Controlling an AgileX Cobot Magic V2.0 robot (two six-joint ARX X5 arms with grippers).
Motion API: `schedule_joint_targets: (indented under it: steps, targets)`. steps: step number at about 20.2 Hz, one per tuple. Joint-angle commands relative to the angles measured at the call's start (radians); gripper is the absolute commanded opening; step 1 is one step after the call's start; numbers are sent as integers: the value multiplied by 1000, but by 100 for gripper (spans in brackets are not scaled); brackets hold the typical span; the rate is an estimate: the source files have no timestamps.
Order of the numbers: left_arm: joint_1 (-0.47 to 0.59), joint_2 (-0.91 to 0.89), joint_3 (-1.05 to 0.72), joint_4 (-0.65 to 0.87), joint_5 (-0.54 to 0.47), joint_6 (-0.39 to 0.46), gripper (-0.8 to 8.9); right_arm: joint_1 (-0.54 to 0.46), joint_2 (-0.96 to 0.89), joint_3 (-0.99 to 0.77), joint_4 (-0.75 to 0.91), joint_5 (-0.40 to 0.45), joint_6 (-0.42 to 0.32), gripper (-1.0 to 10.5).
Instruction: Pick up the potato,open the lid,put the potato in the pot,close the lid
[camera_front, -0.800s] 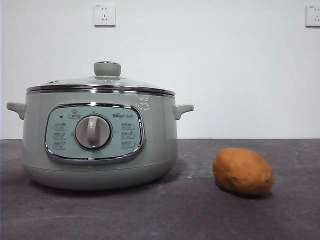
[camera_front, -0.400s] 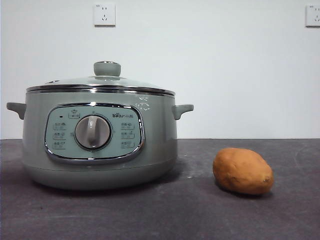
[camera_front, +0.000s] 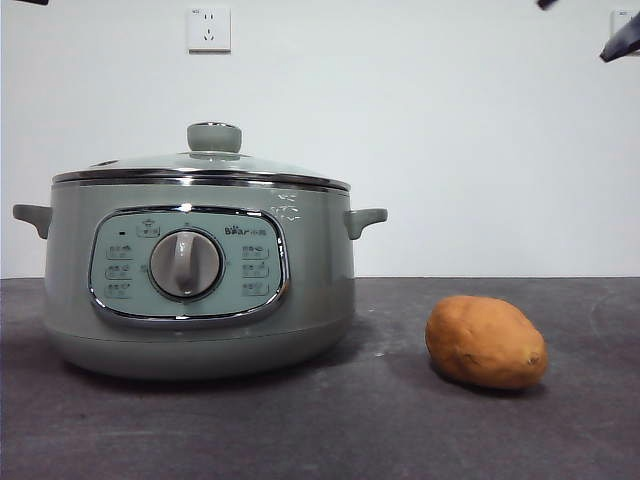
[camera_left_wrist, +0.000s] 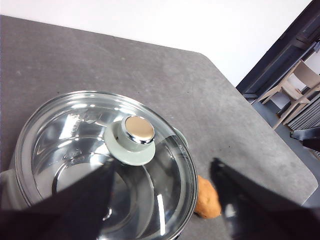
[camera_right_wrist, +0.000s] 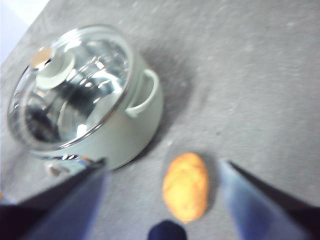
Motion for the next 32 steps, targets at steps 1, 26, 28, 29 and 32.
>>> schedule_joint_targets:
  steps: [1,26,28,29,32]
  targets:
    - [1,-2,23,11,6,22,374,47,32,7,9,5,30,557]
    - [-34,-2,85,-69,-23,75,373,325,732,13,133,412,122,200]
    - [-34,-1,85,-71,-31,75,374,325,731,13,131,412,119,-7]
    - [-34,-1,85,-72,-45,75,373,325,731,13,130,412,119,-8]
    - [-34,2,85,-78,-54,75,373,325,706,13,101,412,119,-8]
